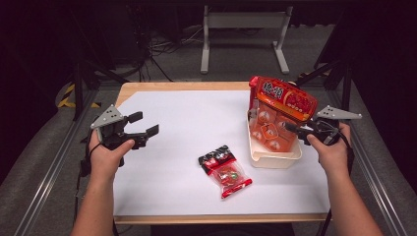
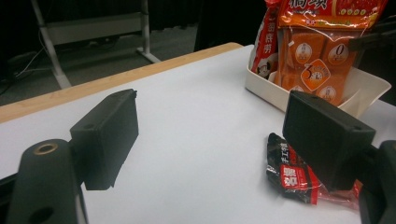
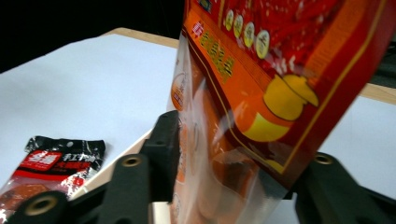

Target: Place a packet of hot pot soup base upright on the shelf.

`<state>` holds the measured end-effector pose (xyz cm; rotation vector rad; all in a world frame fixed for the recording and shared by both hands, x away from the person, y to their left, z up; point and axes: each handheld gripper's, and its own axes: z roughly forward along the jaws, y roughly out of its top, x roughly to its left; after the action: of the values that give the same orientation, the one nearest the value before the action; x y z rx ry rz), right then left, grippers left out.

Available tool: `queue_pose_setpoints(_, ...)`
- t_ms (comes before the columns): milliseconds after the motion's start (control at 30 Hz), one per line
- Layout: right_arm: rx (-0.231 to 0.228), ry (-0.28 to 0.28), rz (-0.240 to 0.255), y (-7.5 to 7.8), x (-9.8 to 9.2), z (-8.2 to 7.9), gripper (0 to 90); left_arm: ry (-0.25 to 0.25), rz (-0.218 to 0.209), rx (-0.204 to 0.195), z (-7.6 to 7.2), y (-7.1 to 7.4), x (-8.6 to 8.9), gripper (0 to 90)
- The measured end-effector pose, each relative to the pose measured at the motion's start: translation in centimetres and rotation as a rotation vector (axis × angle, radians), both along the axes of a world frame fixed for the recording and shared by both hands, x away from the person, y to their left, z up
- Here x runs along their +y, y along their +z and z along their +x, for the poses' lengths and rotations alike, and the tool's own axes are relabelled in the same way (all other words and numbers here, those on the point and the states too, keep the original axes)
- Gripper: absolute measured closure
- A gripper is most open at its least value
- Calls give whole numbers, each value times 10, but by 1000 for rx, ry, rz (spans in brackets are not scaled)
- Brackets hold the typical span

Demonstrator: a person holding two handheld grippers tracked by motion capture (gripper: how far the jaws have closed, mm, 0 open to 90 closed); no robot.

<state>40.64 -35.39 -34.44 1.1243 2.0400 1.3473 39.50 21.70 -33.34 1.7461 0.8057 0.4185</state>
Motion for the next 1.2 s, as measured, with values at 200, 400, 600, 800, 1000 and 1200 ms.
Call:
queue_pose_setpoints(200,-32,-23,-22,8,-2,-8,355,-7,-6,16,2,-4,-3,187)
queue_pose_setpoints(400,-48,-45,-46,17,-8,-21,322,-26,12,23,4,-5,-9,184)
queue_pose_setpoints(600,-78,-88,-80,24,-10,-36,320,-47,23,33,3,-7,-19,182)
queue_pose_setpoints(800,-97,-89,-91,31,-9,-49,329,-64,34,39,4,-8,-27,180)
queue_pose_setpoints(1000,-106,-52,-76,39,-4,-62,334,-82,41,52,5,-11,-34,180)
queue_pose_setpoints(1200,-113,43,-65,43,10,-71,335,-118,53,54,6,-14,-43,187)
